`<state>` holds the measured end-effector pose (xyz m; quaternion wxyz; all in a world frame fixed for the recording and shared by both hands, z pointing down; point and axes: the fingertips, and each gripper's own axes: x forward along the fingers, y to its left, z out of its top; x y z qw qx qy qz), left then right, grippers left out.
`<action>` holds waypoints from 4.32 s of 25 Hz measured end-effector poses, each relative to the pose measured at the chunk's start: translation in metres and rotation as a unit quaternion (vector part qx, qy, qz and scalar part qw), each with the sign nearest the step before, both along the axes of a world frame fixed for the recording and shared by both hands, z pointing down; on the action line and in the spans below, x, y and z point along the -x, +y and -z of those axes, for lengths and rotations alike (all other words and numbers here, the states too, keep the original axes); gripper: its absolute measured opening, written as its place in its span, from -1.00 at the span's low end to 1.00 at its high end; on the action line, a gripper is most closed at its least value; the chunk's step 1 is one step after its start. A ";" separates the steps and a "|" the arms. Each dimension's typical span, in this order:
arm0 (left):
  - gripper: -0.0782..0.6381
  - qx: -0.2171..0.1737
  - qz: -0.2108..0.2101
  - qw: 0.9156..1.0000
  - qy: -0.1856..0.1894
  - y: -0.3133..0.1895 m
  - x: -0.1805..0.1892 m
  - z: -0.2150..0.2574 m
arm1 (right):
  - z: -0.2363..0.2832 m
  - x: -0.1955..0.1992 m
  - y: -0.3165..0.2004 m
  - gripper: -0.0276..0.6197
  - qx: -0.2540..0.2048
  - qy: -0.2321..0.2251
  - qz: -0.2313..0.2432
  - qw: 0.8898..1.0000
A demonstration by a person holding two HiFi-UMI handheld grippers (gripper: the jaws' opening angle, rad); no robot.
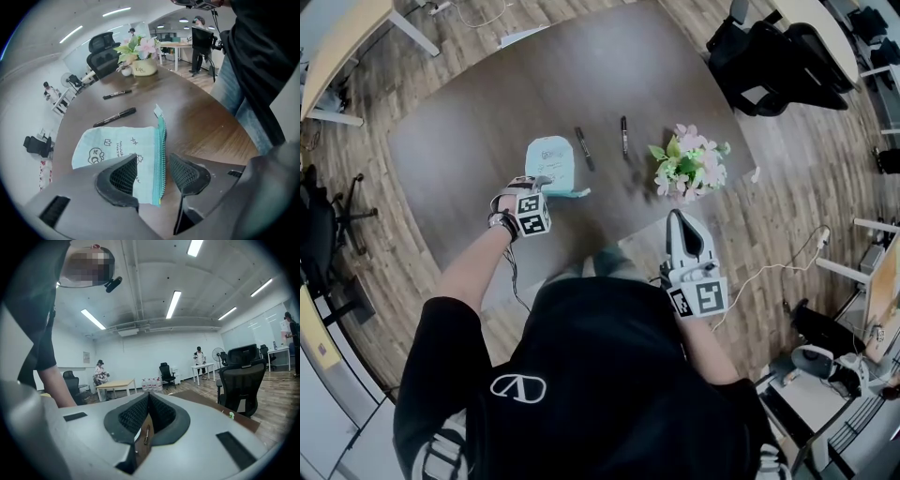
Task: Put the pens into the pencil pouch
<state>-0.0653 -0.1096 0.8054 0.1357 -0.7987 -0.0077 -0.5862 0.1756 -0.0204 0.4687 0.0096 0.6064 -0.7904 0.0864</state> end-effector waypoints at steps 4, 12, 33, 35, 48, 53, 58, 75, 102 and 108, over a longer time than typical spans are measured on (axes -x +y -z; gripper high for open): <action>-0.37 0.009 -0.004 1.000 -0.008 0.001 0.000 -0.008 | -0.002 0.000 0.005 -0.92 0.005 0.002 -0.004 1.000; -0.65 0.025 0.003 0.999 -0.019 0.004 0.003 -0.018 | -0.002 0.002 0.010 -0.92 0.004 0.006 -0.005 1.000; -0.71 0.219 0.339 0.863 0.304 -0.002 -0.041 0.164 | 0.017 0.010 -0.005 -0.92 -0.034 -0.021 0.014 0.999; -0.71 0.233 0.377 0.828 0.343 -0.001 -0.042 0.185 | 0.018 0.010 -0.006 -0.92 -0.037 -0.023 0.016 0.999; -0.71 0.235 0.498 0.660 0.511 0.004 -0.042 0.269 | 0.017 0.010 -0.017 -0.92 -0.039 -0.029 0.035 0.998; -0.72 0.220 0.504 0.638 0.539 0.006 -0.038 0.288 | 0.021 0.015 -0.025 -0.92 -0.045 -0.024 0.044 0.998; -0.72 0.216 0.510 0.624 0.551 0.007 -0.037 0.299 | 0.027 0.018 -0.033 -0.92 -0.053 -0.019 0.047 0.997; -0.72 0.226 0.519 0.617 0.547 0.020 -0.021 0.282 | 0.013 0.015 -0.165 -0.01 0.011 0.108 0.008 0.994; -0.72 0.243 0.586 0.583 0.507 0.042 0.016 0.224 | -0.344 0.004 -0.251 -0.32 0.518 0.099 0.003 0.850; -0.72 0.243 0.589 0.581 0.506 0.042 0.017 0.224 | -0.356 -0.001 -0.244 -0.54 0.534 0.122 -0.006 0.837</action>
